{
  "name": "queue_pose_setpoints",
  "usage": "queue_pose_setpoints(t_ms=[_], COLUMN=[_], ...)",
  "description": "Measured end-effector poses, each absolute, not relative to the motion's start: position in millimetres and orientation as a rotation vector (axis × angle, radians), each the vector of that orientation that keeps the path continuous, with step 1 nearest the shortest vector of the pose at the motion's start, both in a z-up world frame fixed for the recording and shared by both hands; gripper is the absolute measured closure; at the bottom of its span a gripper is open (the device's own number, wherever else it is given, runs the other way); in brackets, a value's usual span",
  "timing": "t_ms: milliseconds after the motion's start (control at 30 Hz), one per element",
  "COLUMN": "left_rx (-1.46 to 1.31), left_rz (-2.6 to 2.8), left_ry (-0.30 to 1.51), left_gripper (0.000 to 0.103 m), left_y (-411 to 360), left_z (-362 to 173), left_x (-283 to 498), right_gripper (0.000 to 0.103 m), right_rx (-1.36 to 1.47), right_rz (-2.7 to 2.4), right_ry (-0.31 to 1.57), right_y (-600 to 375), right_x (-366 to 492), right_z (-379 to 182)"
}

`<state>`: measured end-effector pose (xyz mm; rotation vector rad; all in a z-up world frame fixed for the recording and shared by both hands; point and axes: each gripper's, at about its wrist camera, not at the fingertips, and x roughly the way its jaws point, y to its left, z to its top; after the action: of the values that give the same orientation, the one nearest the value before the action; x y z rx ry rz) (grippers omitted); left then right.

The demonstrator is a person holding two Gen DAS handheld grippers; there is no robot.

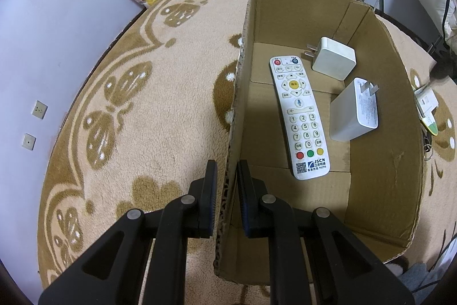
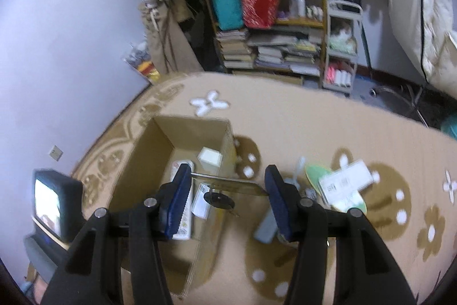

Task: Organize rigid objects
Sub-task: 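Lift the key tag with the right gripper and carry it over the box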

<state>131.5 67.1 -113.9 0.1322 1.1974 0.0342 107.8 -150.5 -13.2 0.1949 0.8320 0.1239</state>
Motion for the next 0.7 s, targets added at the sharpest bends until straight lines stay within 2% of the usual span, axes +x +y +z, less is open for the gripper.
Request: queue_pose_setpoints(t_ms=[267,700], left_rx=[0.192,0.252], left_rz=[0.059,0.083], left_ry=[1.183,1.163], left_gripper=[0.088,0.088], left_y=[61.0,51.8], left_z=[-115.9,-118.9], left_x=[130.5,127.6], right_gripper=[0.046,0.046], right_rx=[0.19,0.241], right_rz=[0.215,0.266], right_ry=[0.783,0.919], right_y=[-125.1,-116.7], right_x=[119.5,117.8], right_z=[8.2,-44.7])
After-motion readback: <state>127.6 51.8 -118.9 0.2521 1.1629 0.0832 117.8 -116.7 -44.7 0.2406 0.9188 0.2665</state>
